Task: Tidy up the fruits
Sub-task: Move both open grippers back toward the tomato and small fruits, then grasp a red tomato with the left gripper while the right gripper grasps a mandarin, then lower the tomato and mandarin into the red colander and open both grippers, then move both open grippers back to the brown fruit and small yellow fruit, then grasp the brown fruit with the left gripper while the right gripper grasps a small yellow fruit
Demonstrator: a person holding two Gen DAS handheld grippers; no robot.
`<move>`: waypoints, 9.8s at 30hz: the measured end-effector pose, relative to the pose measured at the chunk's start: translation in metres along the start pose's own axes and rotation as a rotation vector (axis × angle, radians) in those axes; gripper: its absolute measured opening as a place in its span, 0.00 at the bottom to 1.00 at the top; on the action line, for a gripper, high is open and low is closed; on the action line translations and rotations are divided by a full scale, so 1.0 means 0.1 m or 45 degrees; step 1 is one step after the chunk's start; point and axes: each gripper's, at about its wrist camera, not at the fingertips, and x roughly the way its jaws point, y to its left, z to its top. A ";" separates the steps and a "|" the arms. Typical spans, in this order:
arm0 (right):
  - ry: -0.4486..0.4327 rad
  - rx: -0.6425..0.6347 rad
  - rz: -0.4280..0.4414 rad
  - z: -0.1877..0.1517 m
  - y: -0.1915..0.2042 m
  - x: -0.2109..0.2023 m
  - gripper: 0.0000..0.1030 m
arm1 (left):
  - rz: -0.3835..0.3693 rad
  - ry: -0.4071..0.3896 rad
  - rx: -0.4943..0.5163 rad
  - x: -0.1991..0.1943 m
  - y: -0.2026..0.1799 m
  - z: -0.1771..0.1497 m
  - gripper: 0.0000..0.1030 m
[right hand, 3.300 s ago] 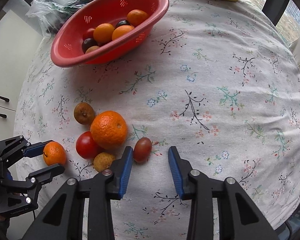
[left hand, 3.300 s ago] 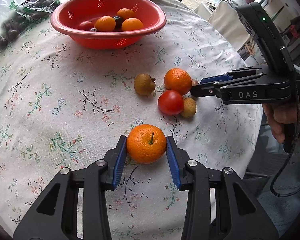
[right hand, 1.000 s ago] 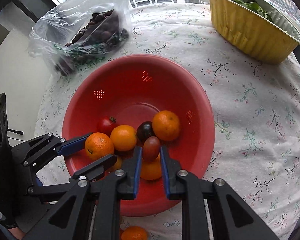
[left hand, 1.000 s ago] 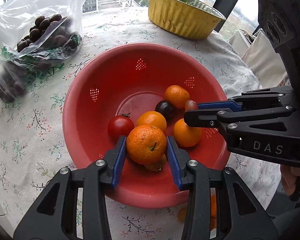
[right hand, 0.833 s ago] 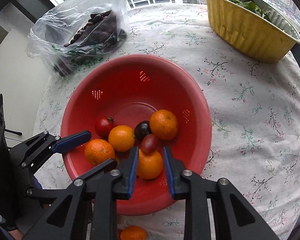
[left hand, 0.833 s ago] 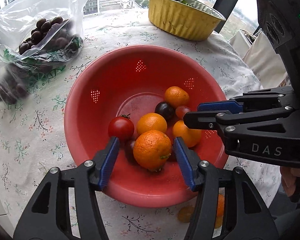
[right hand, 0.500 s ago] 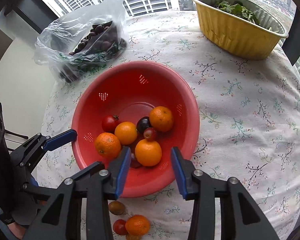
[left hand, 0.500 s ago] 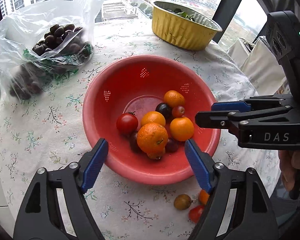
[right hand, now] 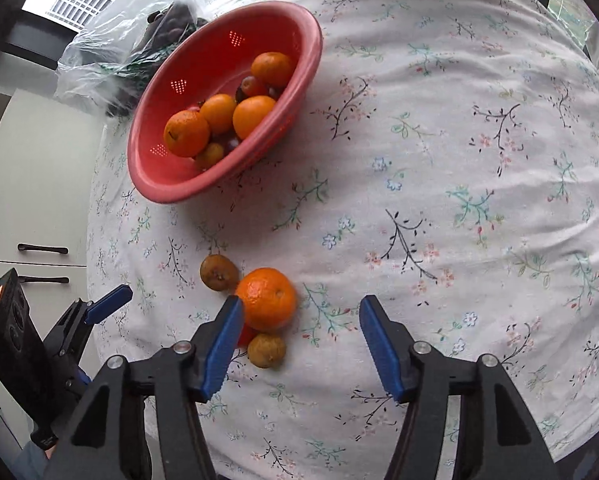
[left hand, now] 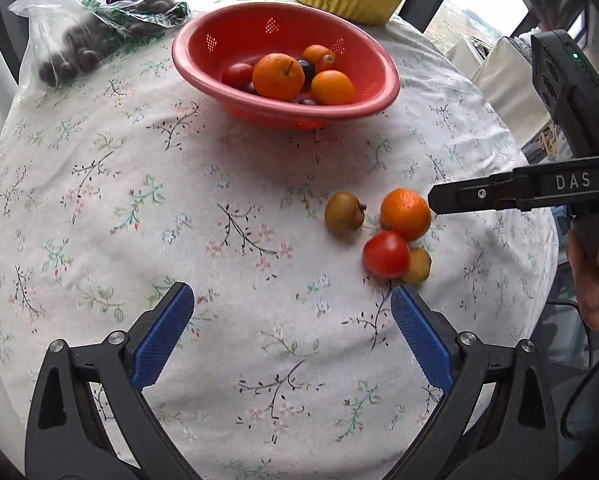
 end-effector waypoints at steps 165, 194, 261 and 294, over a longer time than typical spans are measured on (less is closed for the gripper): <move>-0.153 -0.437 -0.145 1.22 0.74 0.11 0.41 | -0.040 -0.020 -0.096 0.71 0.52 2.17 0.30; -0.143 -0.237 -0.145 0.17 0.31 -0.14 0.58 | -0.053 -0.094 -0.194 -0.16 0.46 0.88 0.99; 0.027 -0.364 -0.256 -0.25 0.00 0.20 0.28 | 0.022 0.016 0.001 0.65 -0.30 0.70 0.46; -0.011 -0.285 -0.186 -0.12 -0.20 0.08 0.28 | -0.059 -0.036 0.022 0.33 -0.19 0.59 0.26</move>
